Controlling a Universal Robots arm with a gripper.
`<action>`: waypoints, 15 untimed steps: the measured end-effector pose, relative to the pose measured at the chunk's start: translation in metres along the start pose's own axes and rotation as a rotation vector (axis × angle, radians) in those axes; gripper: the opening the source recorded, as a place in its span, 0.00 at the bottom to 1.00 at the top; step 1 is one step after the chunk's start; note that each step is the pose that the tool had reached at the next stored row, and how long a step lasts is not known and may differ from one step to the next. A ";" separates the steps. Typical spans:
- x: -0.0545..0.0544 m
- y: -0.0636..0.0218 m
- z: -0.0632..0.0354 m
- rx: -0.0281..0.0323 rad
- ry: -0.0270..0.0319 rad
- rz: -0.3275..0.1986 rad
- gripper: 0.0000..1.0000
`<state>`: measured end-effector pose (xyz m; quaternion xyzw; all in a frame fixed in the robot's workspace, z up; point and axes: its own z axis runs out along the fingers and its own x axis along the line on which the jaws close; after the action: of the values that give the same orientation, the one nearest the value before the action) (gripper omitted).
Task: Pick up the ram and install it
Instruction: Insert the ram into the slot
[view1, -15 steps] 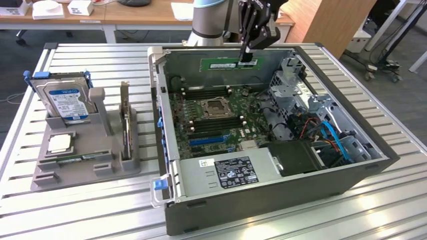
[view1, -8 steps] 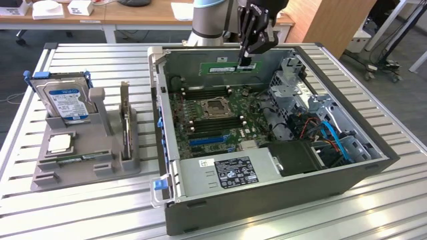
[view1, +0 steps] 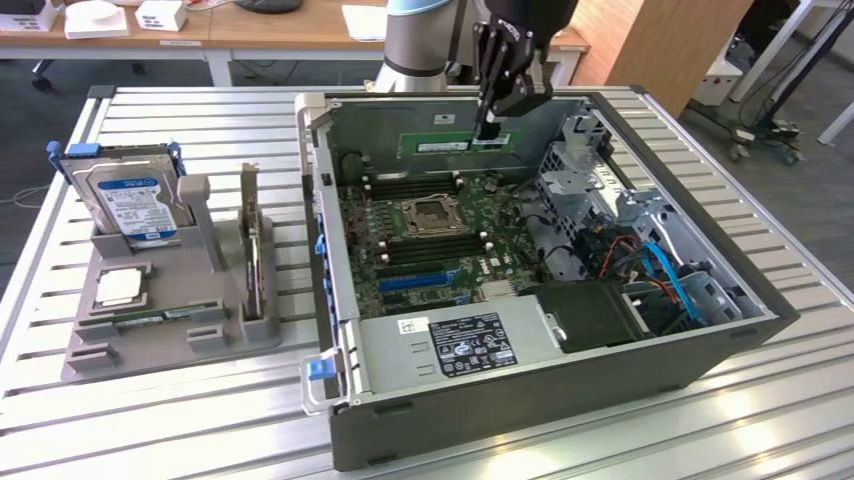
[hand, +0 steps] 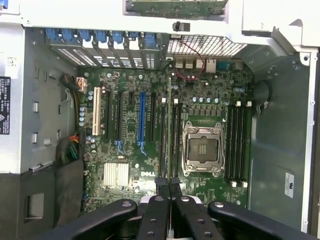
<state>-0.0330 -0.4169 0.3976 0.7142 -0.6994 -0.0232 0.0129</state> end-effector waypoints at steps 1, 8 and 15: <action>0.000 -0.0001 0.0014 0.0001 0.0001 0.000 0.11; 0.000 -0.0005 0.0101 0.0019 0.0000 0.000 0.11; 0.000 -0.0010 0.0209 0.0044 0.0001 0.000 0.11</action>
<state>-0.0330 -0.4169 0.3767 0.7143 -0.6995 -0.0216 0.0113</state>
